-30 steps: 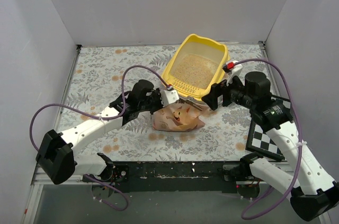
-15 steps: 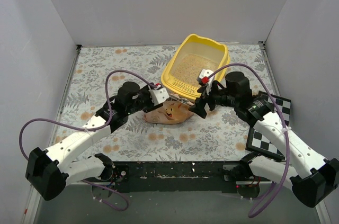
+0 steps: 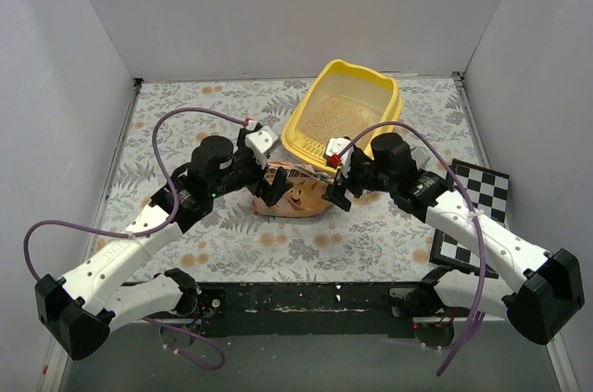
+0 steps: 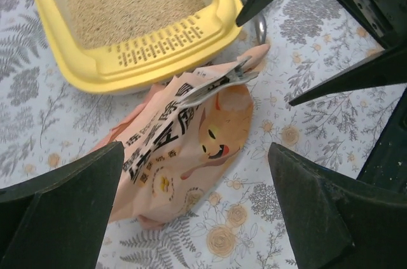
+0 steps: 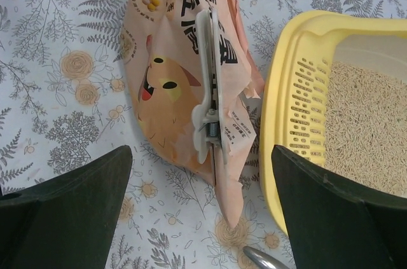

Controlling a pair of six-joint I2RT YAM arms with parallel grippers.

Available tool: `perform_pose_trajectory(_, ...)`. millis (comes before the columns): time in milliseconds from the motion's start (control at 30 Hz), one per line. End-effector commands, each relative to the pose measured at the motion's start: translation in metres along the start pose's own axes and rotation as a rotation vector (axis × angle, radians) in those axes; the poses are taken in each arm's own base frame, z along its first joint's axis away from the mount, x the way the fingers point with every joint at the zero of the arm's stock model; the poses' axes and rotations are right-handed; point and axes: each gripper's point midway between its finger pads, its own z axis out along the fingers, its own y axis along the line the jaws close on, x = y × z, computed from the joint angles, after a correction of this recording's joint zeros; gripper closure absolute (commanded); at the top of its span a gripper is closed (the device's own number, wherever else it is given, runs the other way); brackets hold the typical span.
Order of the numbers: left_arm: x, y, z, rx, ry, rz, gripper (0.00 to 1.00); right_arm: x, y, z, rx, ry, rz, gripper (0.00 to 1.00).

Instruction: Fill the litter box with clean litter

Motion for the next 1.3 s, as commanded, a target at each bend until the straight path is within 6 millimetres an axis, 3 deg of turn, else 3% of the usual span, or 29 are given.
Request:
perform_pose_trajectory(0, -0.001, 0.024, -0.013, -0.189, -0.062, -0.155, 0.02, -0.02, -0.017, 0.009, 0.072, -0.066, -0.051, 0.02)
perform_pose_trajectory(167, 0.018, 0.054, -0.018, -0.389, -0.106, -0.242, 0.02, -0.018, -0.02, 0.021, 0.079, -0.049, -0.041, 0.02)
perform_pose_trajectory(333, 0.038, 0.064, -0.012, -0.45, -0.083, -0.278, 0.02, -0.01, -0.024, 0.03, 0.096, -0.026, -0.027, 0.04)
perform_pose_trajectory(600, 0.042, 0.062, -0.013, -0.45, -0.083, -0.298, 0.02, -0.001, -0.029, 0.038, 0.111, 0.011, 0.003, 0.28)
perform_pose_trajectory(667, 0.043, 0.065, -0.014, -0.464, -0.082, -0.296, 0.02, 0.002, -0.029, 0.039, 0.113, 0.021, 0.01, 0.39)
perform_pose_trajectory(733, 0.042, 0.065, -0.016, -0.468, -0.087, -0.297, 0.02, 0.003, -0.029, 0.039, 0.115, 0.028, 0.016, 0.61)
perform_pose_trajectory(800, 0.043, 0.064, -0.015, -0.463, -0.083, -0.294, 0.02, 0.003, -0.033, 0.036, 0.144, 0.034, 0.025, 0.91)
perform_pose_trajectory(833, 0.043, 0.064, -0.016, -0.462, -0.086, -0.295, 0.02, 0.002, -0.034, 0.033, 0.159, 0.03, 0.026, 0.99)
perform_pose_trajectory(967, 0.045, 0.061, -0.015, -0.449, -0.08, -0.298, 0.02, -0.004, -0.041, 0.014, 0.245, 0.01, 0.032, 0.99)
perform_pose_trajectory(1167, 0.045, 0.061, -0.016, -0.449, -0.078, -0.307, 0.02, -0.013, -0.039, -0.037, 0.351, -0.001, 0.12, 0.99)
perform_pose_trajectory(1267, 0.046, 0.061, -0.016, -0.45, -0.072, -0.308, 0.02, 0.002, -0.037, -0.063, 0.448, 0.044, 0.264, 0.99)
